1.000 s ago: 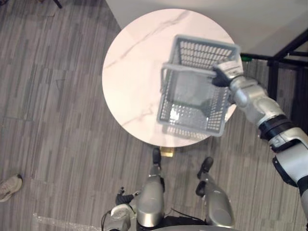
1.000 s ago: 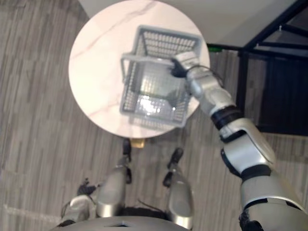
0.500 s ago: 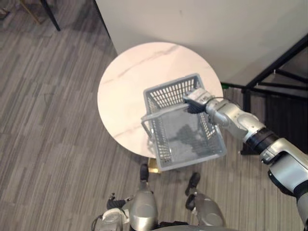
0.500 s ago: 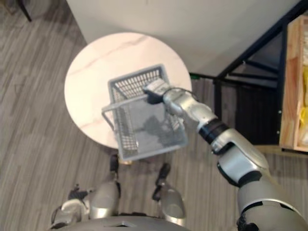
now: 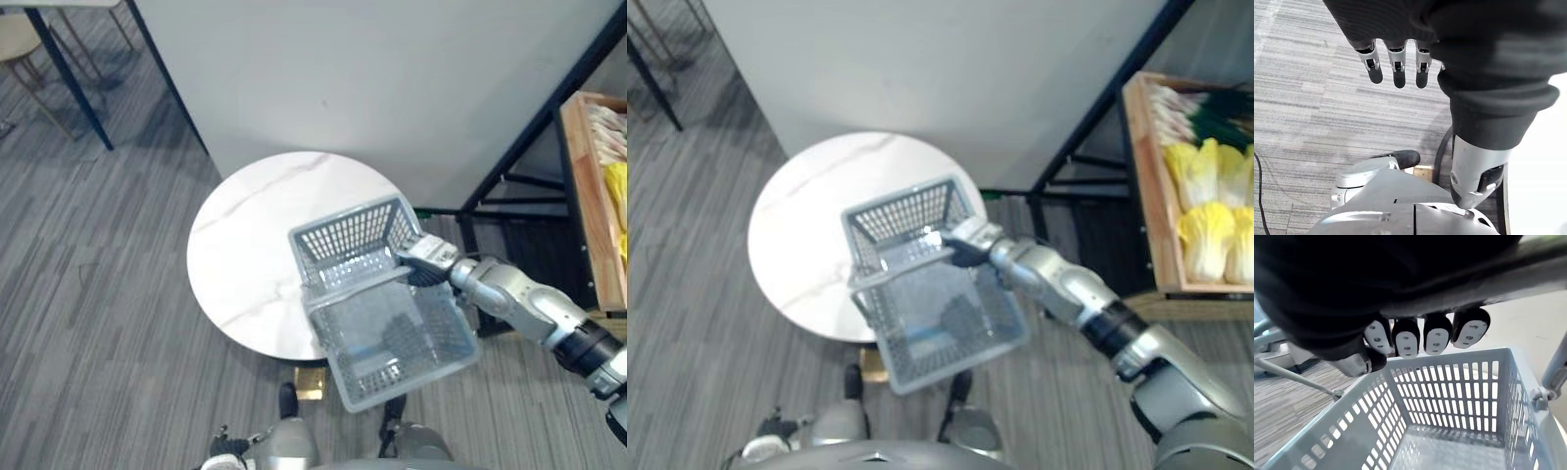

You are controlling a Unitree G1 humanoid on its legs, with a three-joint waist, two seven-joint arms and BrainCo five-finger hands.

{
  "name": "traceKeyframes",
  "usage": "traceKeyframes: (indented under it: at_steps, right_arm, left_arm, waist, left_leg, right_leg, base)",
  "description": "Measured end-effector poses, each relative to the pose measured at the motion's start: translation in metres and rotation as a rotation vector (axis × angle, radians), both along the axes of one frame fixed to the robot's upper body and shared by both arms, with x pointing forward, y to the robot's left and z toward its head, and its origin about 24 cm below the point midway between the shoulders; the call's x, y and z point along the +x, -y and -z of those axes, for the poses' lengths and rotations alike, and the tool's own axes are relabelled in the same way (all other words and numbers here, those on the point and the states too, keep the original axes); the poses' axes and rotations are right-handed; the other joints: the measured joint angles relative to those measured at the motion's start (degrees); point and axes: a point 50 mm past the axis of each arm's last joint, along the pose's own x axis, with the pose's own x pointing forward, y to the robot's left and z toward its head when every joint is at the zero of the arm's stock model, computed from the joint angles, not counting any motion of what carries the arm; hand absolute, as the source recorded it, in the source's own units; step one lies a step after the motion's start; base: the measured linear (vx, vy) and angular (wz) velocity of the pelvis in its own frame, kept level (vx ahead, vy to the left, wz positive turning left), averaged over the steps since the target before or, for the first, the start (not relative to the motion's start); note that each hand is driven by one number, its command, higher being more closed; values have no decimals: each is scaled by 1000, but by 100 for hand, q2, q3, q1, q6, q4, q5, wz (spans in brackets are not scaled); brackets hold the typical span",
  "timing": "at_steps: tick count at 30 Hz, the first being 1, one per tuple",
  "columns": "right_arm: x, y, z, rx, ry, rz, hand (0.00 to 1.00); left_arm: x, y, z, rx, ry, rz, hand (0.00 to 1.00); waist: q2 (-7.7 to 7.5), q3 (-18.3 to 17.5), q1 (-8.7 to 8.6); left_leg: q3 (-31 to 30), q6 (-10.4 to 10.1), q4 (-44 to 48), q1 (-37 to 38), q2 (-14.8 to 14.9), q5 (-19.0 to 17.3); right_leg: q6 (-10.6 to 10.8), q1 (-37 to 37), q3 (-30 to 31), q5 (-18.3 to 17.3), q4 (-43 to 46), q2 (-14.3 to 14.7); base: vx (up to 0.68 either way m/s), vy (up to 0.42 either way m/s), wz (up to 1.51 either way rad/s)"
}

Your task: Pick vegetable in the basket

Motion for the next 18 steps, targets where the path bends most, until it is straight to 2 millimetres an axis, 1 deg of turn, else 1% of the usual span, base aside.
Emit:
traceKeyframes:
  at_steps: [2,3,5,6,8,11,14,15,16,18]
  right_arm:
    - [-9,14,6,-18,-31,27,100]
    - [-10,17,9,-20,-40,36,100]
    - [-17,28,18,-20,-75,75,100]
    - [-19,30,21,-22,-84,80,100]
    - [-28,37,29,-19,-115,105,100]
    - [-35,43,35,-27,-140,119,100]
    - [-40,48,34,-15,-133,140,100]
    - [-41,51,33,-1,-124,157,100]
    - [-42,51,32,9,-115,155,100]
    - [-44,51,29,31,-94,161,100]
  left_arm:
    - [-5,1,1,-6,-14,10,0]
    - [-6,2,1,-8,-17,9,0]
    - [-10,3,2,-12,-27,6,0]
    - [-12,3,3,-14,-31,5,0]
    - [-15,5,4,-35,-42,12,0]
    - [-19,6,5,-45,-57,11,0]
    - [-23,7,6,-54,-64,9,0]
    - [-28,7,6,-57,-74,4,0]
    - [-32,7,6,-57,-83,-2,0]
    - [-36,7,6,-57,-91,-11,0]
  waist:
    - [25,-93,-20]
    - [33,-121,-34]
    - [74,-179,-124]
    - [89,-188,-141]
    - [171,-241,-179]
    - [253,-300,-213]
    - [305,-332,-244]
    - [313,-338,-265]
    - [311,-344,-275]
    - [298,-344,-280]
  left_leg:
    - [131,-3,1,83,-7,-53]
    - [173,-1,1,98,-7,-72]
    - [296,-4,1,157,-20,-113]
    - [321,-7,1,173,-22,-120]
    - [422,-17,1,232,-25,-158]
    - [491,-35,2,289,-24,-180]
    - [577,-42,2,378,-24,-202]
    - [657,-41,4,521,-16,-257]
    - [756,-50,29,634,-6,-336]
    - [927,-57,440,626,58,-611]
  right_leg:
    - [28,2,131,17,-26,3]
    - [35,-1,170,21,-38,7]
    - [56,-2,277,48,-86,6]
    - [59,-2,302,51,-88,6]
    - [67,-6,373,56,-98,9]
    - [68,6,451,55,-105,17]
    - [40,41,536,76,-105,27]
    - [39,139,608,75,-110,43]
    - [40,199,703,72,-105,58]
    - [50,207,890,34,-28,61]
  base:
    - [21,9,-27]
    - [20,6,-30]
    - [20,5,-26]
    - [18,3,-22]
    - [25,1,-20]
    - [34,-2,-13]
    - [37,-5,-17]
    - [47,3,-31]
    - [41,10,-41]
    - [15,19,-52]
